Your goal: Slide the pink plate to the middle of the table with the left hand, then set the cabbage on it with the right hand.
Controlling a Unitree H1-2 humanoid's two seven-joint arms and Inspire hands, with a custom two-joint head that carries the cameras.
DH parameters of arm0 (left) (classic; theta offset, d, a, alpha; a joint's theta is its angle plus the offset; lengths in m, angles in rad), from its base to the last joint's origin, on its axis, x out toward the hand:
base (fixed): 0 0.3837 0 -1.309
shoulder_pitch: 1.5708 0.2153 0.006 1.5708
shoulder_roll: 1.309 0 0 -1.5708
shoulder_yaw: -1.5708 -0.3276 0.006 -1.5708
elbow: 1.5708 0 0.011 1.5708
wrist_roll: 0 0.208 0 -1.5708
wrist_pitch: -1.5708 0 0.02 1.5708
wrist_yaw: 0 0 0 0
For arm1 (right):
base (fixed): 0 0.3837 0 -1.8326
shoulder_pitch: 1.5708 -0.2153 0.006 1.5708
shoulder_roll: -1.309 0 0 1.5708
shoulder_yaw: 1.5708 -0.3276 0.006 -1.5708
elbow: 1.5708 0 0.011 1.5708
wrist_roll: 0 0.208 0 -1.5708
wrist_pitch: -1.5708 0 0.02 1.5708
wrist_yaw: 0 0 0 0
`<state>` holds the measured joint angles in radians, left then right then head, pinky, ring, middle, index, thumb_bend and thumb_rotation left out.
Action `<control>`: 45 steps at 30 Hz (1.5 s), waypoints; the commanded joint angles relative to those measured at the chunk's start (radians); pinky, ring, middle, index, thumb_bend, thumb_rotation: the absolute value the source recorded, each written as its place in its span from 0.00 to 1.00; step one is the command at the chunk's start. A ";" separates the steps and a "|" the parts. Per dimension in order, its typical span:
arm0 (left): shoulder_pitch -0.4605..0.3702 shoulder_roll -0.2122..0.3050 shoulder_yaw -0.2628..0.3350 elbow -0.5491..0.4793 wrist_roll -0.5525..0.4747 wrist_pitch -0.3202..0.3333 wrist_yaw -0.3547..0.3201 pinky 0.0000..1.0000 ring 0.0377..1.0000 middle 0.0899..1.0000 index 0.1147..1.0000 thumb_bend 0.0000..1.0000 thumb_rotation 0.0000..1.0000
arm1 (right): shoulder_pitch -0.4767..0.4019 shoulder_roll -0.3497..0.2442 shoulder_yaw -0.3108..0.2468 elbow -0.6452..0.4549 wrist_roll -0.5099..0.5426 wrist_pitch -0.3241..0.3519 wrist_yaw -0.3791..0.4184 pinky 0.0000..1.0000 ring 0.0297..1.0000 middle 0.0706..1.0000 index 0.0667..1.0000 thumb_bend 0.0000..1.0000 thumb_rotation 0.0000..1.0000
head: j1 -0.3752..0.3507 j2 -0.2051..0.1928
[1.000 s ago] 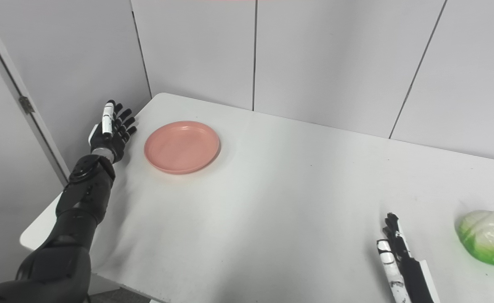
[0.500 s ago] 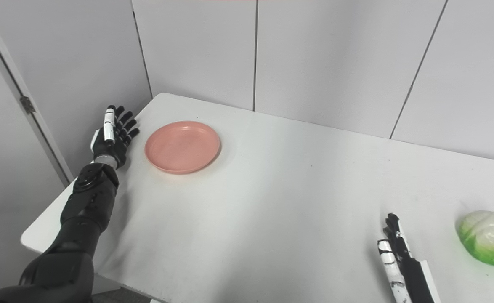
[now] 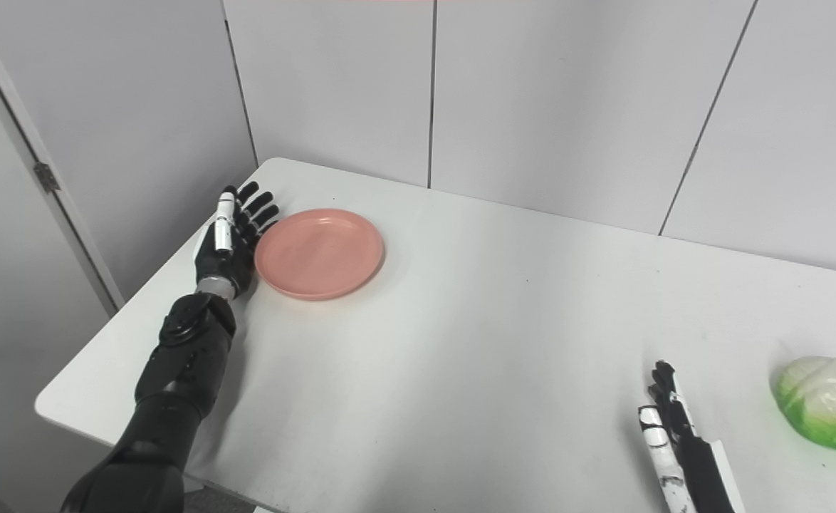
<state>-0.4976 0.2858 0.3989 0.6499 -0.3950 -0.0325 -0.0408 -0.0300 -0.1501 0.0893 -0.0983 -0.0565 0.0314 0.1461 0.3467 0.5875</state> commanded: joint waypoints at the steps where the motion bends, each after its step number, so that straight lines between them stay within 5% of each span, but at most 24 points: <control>1: 0.011 -0.009 -0.013 -0.014 -0.001 0.029 -0.010 0.84 0.85 0.84 0.83 0.39 1.00 | -0.010 -0.003 0.002 -0.030 -0.007 0.007 0.002 1.00 1.00 1.00 1.00 0.32 1.00 | 0.000 0.001; 27: 0.109 -0.110 -0.090 -0.270 -0.023 0.170 -0.025 0.82 0.83 0.83 0.82 0.39 1.00 | -0.009 0.015 0.009 -0.016 -0.038 -0.017 -0.008 1.00 1.00 1.00 1.00 0.40 1.00 | -0.095 0.045; 45: 0.146 -0.190 -0.208 -0.358 -0.002 0.224 -0.056 0.84 0.85 0.84 0.82 0.38 1.00 | -0.013 0.041 0.026 -0.006 -0.074 -0.024 -0.036 0.98 1.00 1.00 1.00 0.45 1.00 | -0.191 0.084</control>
<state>-0.3585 0.1115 0.2077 0.3006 -0.4116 0.1545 -0.0844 -0.0301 -0.1195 0.1055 -0.0968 -0.1284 0.0293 0.1119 0.1595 0.6703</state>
